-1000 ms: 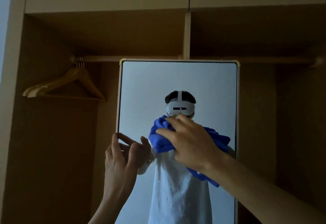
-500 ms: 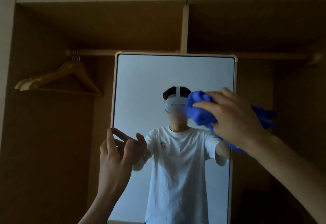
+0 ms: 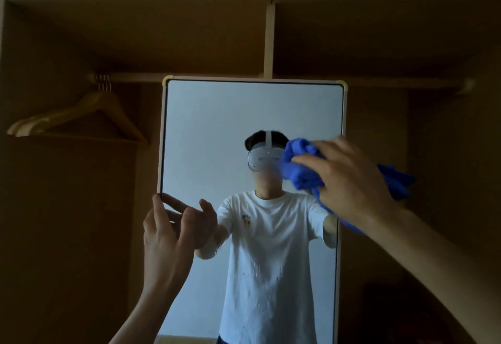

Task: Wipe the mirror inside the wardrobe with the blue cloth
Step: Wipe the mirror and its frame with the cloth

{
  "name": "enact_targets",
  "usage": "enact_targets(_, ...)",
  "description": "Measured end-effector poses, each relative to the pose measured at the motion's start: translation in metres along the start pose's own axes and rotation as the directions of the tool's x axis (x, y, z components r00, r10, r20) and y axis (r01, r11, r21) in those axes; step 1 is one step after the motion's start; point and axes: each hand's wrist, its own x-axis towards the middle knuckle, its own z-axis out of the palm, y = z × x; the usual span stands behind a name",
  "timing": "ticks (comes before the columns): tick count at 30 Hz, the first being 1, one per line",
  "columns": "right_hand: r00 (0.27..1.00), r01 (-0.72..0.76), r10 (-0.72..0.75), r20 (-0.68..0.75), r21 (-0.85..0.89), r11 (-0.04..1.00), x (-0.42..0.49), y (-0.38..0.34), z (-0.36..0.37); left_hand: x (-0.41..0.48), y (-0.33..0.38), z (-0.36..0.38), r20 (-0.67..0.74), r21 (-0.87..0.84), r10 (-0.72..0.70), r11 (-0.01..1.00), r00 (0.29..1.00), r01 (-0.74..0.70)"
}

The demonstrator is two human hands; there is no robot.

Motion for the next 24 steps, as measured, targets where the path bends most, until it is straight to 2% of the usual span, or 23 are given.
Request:
enact_targets(5,0.985,0.134,-0.136,0.106,0.033,0.99,-0.045,-0.019,0.008,0.001,0.004,0.002,-0.014,0.014,-0.017,1.0,1.0,0.017)
enact_targets(9,0.997,0.027,-0.022,0.075,-0.063,0.998,-0.016,-0.002,-0.009,0.008,0.018,0.002,-0.033,0.025,-0.008,1.0,0.999,0.009)
enact_targets(11,0.999,-0.013,0.016,0.049,-0.057,0.998,0.0,0.009,-0.016,0.013,0.026,0.001,-0.054,0.037,0.012,0.999,0.998,-0.01)
enact_targets(15,0.999,0.022,-0.019,0.04,-0.074,0.997,-0.014,-0.001,-0.008,0.019,0.03,0.001,-0.063,0.05,0.027,0.998,0.998,-0.024)
enact_targets(20,0.981,0.151,-0.146,0.126,-0.029,0.988,-0.059,-0.016,0.008,0.016,0.024,0.002,-0.048,0.074,0.043,0.997,0.998,-0.039)
enact_targets(24,0.996,0.023,-0.019,0.082,-0.046,0.999,-0.036,-0.003,-0.004,0.02,0.022,0.0,-0.053,0.094,0.055,0.994,0.997,-0.05)
